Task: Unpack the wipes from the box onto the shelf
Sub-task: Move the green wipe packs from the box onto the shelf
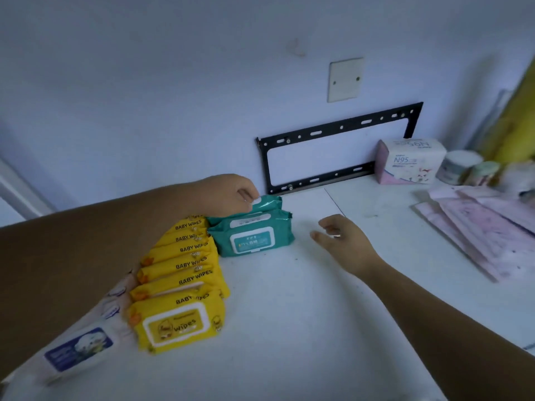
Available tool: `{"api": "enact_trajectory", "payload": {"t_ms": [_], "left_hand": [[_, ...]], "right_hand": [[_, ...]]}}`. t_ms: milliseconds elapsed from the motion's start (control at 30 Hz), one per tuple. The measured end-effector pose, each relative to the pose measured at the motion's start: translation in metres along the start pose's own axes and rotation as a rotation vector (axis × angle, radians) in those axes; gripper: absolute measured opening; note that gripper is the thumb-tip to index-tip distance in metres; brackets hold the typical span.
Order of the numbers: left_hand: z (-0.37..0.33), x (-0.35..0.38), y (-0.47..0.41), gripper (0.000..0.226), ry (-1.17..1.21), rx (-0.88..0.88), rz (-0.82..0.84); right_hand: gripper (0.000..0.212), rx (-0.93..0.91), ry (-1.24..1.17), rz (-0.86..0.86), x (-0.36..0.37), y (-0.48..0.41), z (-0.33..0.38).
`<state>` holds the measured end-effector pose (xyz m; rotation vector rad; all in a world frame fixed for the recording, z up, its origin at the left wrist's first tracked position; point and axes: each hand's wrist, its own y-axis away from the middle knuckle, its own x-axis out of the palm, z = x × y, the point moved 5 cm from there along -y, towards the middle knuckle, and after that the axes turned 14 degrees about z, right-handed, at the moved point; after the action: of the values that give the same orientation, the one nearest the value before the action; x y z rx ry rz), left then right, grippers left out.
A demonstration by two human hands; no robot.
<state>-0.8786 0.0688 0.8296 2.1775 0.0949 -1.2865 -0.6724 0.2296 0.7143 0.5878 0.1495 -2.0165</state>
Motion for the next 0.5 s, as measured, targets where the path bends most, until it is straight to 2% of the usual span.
{"api": "enact_trajectory", "payload": {"t_ms": [100, 167, 267, 333, 500], "left_hand": [[-0.034, 0.024, 0.027, 0.026, 0.01, 0.107, 0.032], [-0.057, 0.043, 0.041, 0.025, 0.001, 0.166, 0.057], [-0.088, 0.073, 0.054, 0.022, -0.035, 0.23, 0.098], [-0.11, 0.093, 0.061, 0.023, -0.042, 0.27, 0.125], [-0.178, 0.137, 0.075, 0.025, -0.083, 0.362, 0.193]], "right_hand": [[0.016, 0.031, -0.004, -0.043, -0.01, 0.051, -0.005], [0.01, 0.063, -0.009, -0.042, -0.012, 0.09, -0.012], [0.008, 0.088, 0.075, -0.034, -0.017, 0.145, -0.02], [0.014, 0.1, 0.127, -0.041, -0.026, 0.178, -0.024], [0.016, 0.15, 0.19, -0.129, -0.065, 0.254, -0.034]]}}
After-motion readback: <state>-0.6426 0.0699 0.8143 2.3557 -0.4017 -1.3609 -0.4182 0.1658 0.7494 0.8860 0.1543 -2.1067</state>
